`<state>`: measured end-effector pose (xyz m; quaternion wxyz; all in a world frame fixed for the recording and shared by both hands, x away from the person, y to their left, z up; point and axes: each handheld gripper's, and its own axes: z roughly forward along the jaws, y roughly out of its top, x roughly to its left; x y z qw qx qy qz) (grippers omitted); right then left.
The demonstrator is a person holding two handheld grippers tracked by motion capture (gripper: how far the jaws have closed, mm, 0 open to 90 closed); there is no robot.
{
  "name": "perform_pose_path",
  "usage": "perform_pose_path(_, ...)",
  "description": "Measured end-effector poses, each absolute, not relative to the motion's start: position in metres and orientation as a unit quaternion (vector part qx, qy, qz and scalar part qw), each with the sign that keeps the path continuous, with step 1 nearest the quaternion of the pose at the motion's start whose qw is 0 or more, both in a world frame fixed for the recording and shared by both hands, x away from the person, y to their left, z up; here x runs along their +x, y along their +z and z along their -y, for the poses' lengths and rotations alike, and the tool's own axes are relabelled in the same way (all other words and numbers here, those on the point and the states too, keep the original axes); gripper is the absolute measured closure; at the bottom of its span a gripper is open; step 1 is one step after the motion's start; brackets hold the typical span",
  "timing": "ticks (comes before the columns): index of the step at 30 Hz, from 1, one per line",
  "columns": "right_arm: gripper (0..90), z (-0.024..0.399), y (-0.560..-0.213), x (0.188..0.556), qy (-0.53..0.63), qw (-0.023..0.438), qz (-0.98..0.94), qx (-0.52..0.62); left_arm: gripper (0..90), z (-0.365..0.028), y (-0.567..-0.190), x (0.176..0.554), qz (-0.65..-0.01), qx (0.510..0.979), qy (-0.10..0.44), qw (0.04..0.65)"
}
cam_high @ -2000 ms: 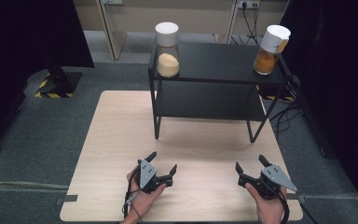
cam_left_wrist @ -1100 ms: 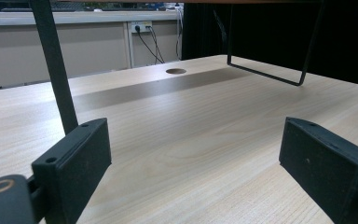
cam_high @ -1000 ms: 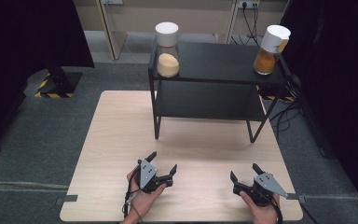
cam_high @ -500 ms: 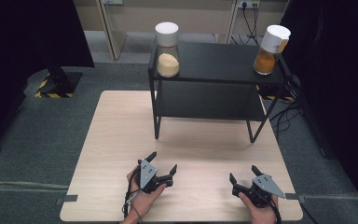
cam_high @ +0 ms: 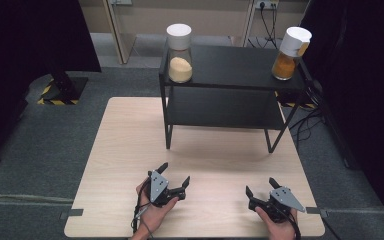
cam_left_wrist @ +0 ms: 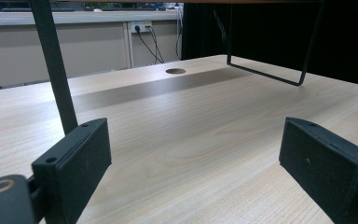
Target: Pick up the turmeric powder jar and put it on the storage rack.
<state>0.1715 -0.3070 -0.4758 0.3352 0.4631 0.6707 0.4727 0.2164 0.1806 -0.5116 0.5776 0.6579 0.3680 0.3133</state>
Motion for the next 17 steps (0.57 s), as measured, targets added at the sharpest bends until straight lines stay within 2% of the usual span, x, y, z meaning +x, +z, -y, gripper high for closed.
perform_pose_path(17, 8.0, 0.3080, -0.4763, 0.1713, 0.475, 0.334, -0.669, 0.464, 8.5, -0.1805, -0.5112, 0.2166, -0.367, 0.659, 0.313, 0.577)
